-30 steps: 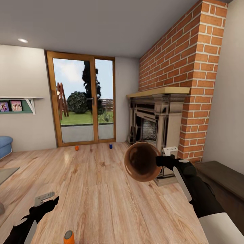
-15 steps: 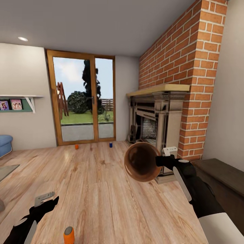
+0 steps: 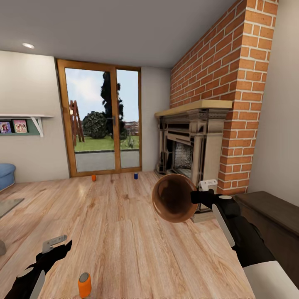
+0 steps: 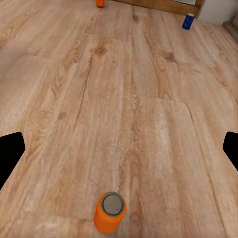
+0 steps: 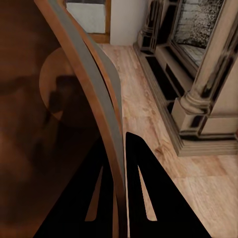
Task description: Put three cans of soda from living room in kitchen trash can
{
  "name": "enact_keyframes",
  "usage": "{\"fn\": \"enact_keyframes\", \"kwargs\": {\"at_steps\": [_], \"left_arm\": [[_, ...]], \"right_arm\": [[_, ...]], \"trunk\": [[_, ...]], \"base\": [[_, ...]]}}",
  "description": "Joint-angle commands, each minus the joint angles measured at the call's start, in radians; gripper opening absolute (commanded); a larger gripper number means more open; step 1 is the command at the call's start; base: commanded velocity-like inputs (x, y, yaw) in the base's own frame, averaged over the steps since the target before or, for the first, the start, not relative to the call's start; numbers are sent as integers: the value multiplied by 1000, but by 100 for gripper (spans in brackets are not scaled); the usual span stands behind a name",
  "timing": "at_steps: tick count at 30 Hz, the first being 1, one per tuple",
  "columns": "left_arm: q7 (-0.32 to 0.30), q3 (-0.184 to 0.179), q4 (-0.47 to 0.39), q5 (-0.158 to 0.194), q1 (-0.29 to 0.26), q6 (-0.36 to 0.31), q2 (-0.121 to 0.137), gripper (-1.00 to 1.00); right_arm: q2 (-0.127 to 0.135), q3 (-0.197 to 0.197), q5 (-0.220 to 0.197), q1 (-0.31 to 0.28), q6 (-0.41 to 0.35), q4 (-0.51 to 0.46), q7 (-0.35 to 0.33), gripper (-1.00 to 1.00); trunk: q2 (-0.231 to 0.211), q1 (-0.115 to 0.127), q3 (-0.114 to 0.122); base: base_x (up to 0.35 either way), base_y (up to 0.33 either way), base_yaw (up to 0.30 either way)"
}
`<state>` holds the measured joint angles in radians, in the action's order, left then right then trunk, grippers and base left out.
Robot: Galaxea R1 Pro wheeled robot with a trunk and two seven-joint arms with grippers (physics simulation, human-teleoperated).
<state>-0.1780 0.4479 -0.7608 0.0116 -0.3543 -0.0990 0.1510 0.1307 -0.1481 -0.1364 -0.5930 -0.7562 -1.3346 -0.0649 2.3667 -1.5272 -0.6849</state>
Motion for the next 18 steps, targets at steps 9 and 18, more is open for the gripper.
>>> {"fn": "enact_keyframes", "kwargs": {"at_steps": [9, 18], "left_arm": [[0, 0, 49, 3, 0, 19, 1, 100], [-1, 0, 59, 3, 0, 21, -1, 100]], "right_arm": [[0, 1, -5, -1, 0, -6, -4, -100], [-3, -3, -5, -1, 0, -6, -4, -100]], "trunk": [[63, -35, -28], [126, -69, -56]], "base": [[0, 0, 0], [0, 0, 0]]}}
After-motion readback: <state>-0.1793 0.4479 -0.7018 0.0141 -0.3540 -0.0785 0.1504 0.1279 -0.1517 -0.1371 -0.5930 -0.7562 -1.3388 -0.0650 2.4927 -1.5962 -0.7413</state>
